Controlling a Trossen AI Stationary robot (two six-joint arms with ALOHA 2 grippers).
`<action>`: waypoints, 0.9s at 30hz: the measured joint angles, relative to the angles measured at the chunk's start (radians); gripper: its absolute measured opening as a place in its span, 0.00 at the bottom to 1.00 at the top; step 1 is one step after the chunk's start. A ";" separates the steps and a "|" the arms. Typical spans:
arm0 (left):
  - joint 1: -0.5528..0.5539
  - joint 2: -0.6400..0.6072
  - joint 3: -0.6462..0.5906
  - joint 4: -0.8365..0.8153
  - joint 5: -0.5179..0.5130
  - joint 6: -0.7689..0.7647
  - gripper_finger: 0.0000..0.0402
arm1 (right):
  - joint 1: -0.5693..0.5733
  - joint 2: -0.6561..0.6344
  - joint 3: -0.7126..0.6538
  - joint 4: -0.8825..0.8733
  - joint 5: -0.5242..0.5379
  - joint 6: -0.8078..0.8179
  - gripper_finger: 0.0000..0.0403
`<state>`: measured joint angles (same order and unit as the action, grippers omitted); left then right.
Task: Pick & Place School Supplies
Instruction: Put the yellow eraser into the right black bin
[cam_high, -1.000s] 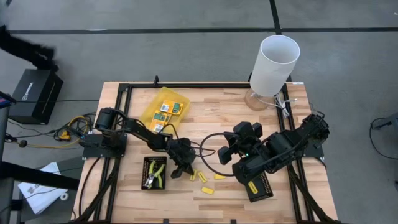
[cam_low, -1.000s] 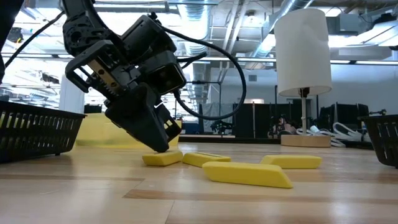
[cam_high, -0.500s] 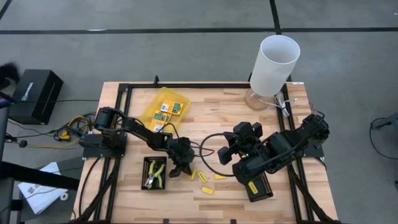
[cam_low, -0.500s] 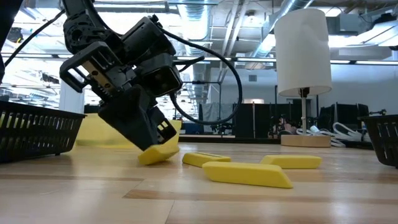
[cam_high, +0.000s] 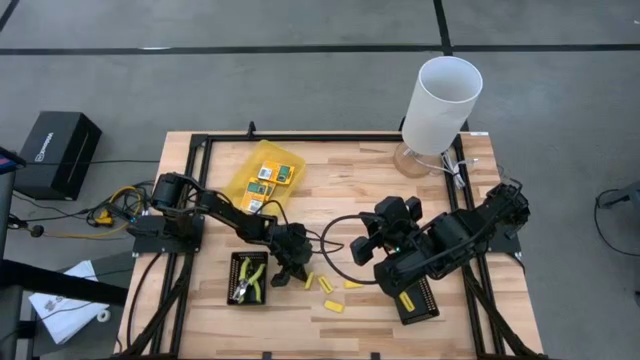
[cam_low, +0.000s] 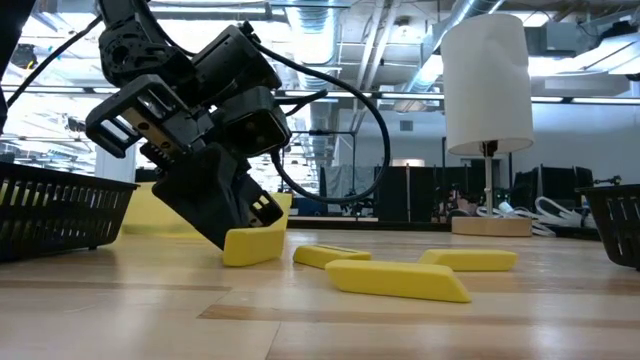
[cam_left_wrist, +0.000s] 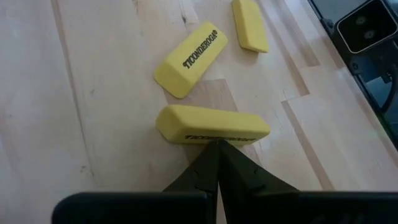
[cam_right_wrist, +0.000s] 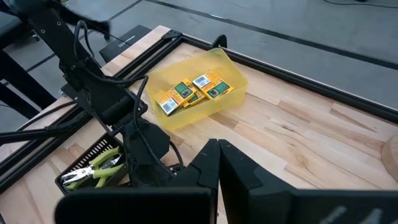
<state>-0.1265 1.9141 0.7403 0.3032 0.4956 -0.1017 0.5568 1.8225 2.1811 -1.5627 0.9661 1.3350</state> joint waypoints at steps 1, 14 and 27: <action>0.000 0.000 0.000 -0.001 0.000 0.000 0.00 | 0.000 0.000 0.000 0.000 0.000 0.000 0.00; 0.020 -0.007 0.001 -0.057 0.013 0.022 0.00 | 0.006 0.000 0.000 0.000 -0.002 0.000 0.00; 0.032 -0.197 -0.009 -0.277 -0.004 0.119 0.00 | 0.021 0.000 0.000 -0.008 0.002 -0.007 0.00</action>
<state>-0.0941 1.7171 0.7313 0.0266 0.4916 0.0174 0.5777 1.8225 2.1811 -1.5705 0.9684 1.3275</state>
